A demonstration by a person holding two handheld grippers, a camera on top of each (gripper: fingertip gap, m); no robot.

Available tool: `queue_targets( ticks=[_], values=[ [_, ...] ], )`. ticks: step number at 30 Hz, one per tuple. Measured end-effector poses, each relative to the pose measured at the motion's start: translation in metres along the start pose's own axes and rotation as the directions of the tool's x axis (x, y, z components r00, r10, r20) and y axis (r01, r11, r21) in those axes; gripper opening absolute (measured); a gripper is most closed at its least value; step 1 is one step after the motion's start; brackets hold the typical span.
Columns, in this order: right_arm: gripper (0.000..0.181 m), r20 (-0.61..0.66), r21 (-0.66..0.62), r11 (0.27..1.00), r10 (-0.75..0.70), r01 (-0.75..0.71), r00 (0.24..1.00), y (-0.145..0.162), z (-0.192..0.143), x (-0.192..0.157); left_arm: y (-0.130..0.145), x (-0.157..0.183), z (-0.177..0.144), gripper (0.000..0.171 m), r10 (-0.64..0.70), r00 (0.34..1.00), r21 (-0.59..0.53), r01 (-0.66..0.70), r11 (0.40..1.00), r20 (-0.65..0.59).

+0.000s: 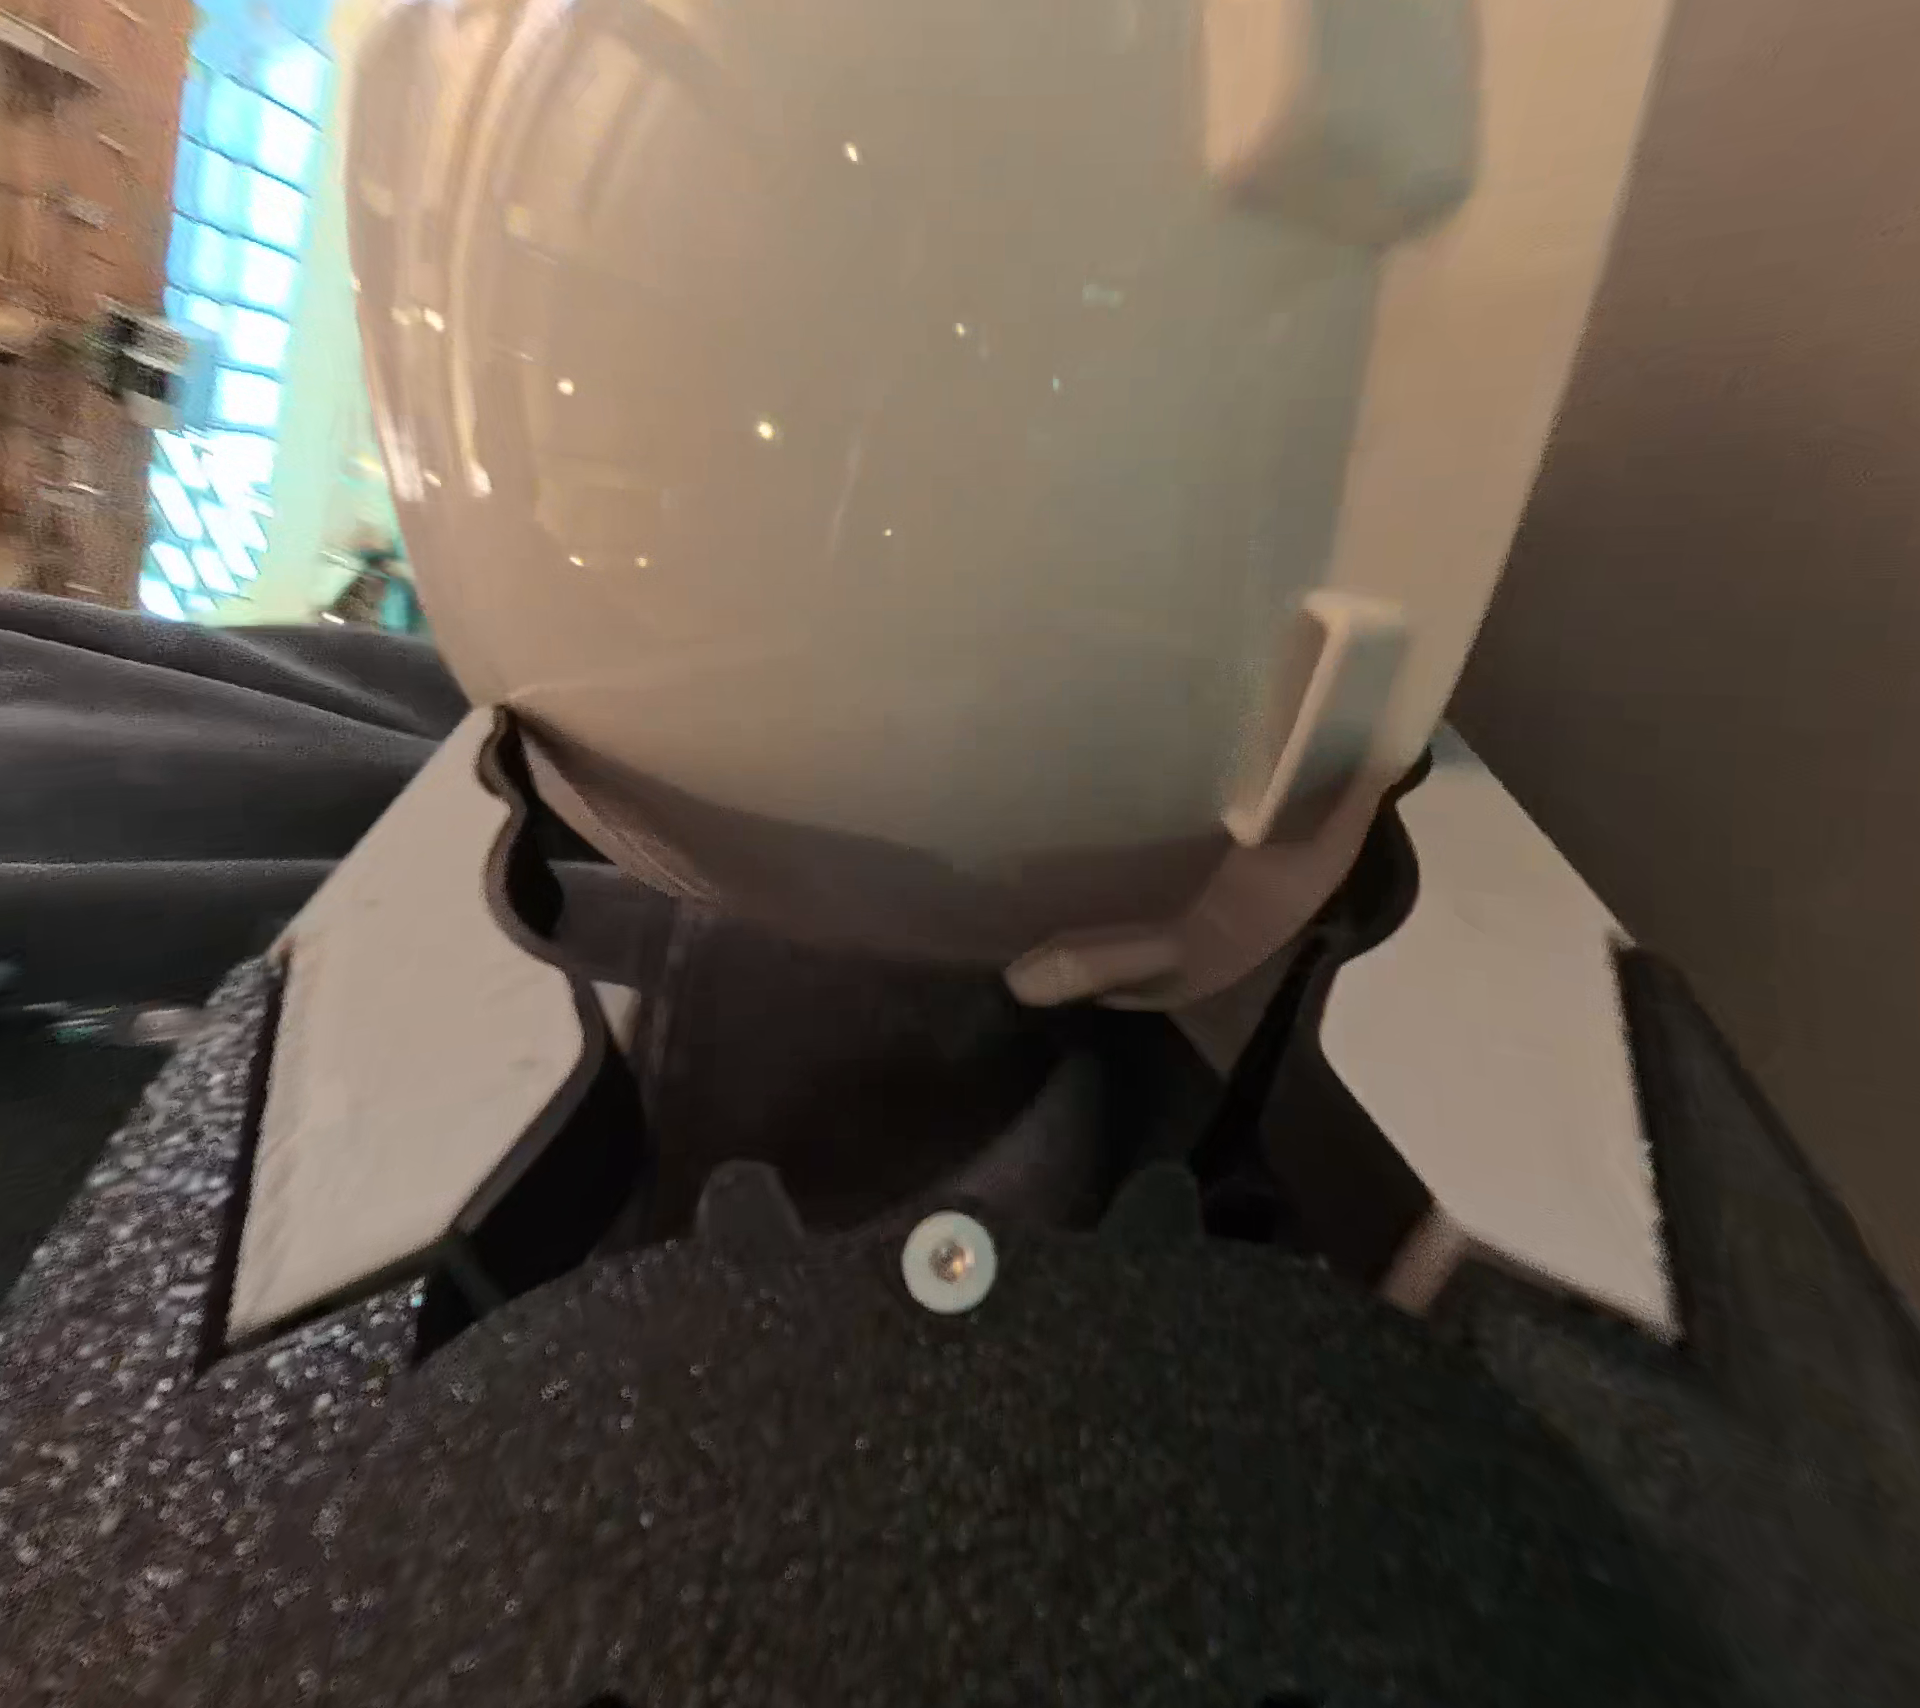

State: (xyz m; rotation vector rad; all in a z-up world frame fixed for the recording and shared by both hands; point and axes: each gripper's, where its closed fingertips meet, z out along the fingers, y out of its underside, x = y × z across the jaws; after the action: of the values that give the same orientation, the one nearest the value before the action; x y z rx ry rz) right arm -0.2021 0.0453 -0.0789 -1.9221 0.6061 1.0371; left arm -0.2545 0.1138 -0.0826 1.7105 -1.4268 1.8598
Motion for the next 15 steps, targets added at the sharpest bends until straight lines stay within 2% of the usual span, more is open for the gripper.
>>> queue_targets(
  ticks=[2, 4, 6, 9, 12, 13, 15],
  values=[
    [0.151, 0.051, 0.009, 0.999, 0.051, -0.051, 0.997, -0.014, -0.012, 0.02, -0.001, -0.01, 0.016, 0.153, 0.029, 0.999, 0.02, -0.03, 0.999, 0.03],
    [0.151, 0.072, -0.033, 0.996, 0.081, -0.079, 0.994, -0.017, -0.022, 0.04, 0.0, -0.02, 0.036, 0.151, 0.002, 0.997, 0.036, -0.005, 0.999, 0.077],
    [0.15, 0.095, -0.084, 0.982, 0.176, -0.168, 0.98, -0.022, -0.028, 0.059, -0.005, -0.029, 0.053, 0.15, 0.004, 0.992, 0.086, -0.015, 0.996, 0.129],
    [0.153, 0.11, -0.139, 0.959, 0.264, -0.249, 0.958, -0.033, -0.033, 0.082, 0.004, -0.049, 0.076, 0.153, 0.077, 0.959, 0.036, -0.09, 0.995, 0.272],
    [0.155, 0.109, -0.223, 0.958, 0.208, -0.18, 0.972, -0.036, -0.037, 0.1, 0.026, -0.067, 0.098, 0.152, 0.151, 0.901, -0.037, -0.149, 0.988, 0.407],
    [0.156, 0.114, -0.251, 0.952, 0.21, -0.177, 0.971, -0.037, -0.04, 0.105, 0.032, -0.069, 0.105, 0.152, 0.152, 0.894, -0.032, -0.153, 0.988, 0.422],
    [0.151, 0.126, -0.303, 0.945, 0.164, -0.119, 0.978, -0.041, -0.049, 0.11, 0.043, -0.064, 0.116, 0.142, 0.147, 0.893, -0.009, -0.158, 0.987, 0.425]
  ],
)
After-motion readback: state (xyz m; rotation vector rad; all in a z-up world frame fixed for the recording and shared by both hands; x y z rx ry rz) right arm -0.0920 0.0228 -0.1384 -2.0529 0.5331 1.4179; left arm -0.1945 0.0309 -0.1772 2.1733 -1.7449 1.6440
